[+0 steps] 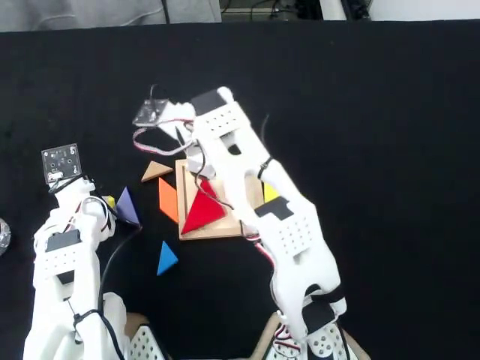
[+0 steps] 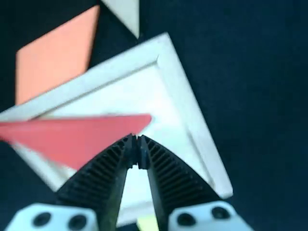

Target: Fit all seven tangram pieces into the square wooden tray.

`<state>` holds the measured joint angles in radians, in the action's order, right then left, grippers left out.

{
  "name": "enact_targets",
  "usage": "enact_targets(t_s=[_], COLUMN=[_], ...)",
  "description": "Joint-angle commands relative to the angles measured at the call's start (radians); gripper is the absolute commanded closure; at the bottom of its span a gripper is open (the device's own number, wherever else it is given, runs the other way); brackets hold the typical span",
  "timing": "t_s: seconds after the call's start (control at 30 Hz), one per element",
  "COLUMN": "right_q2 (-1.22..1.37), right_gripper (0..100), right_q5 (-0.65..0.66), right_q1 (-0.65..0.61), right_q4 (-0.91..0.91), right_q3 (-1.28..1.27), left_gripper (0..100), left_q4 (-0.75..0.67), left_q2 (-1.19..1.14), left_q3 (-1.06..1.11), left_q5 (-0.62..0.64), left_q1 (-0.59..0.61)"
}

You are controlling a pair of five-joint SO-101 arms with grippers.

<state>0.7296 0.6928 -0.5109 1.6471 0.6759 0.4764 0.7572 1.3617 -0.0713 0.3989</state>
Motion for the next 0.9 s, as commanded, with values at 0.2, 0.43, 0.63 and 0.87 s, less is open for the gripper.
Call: enact_targets(t_s=[0.2,0.43,0.63,0.87], right_q2=[-0.414,-0.714,-0.723,-0.595], right_gripper=[98.4,91.0,65.8,71.8], right_q5=[-0.006,-0.002,-0.002,-0.002], right_q1=[-0.081,-0.138,-0.126,-0.1], right_q4=[0.114,-0.224,-0.321,-0.399], right_q3=[-0.308,-0.943,-1.112,-1.041], left_gripper=[81,81,81,81], left_q4=[-0.017,-0.015,-0.015,-0.015], left_q2=[0.02,0.02,0.02,0.02], left_q3=[-0.004,-0.004,-0.004,-0.004], left_q5=[-0.006,-0.006,-0.006,-0.006], left_q1=[-0.008,-0.01,-0.01,-0.008])
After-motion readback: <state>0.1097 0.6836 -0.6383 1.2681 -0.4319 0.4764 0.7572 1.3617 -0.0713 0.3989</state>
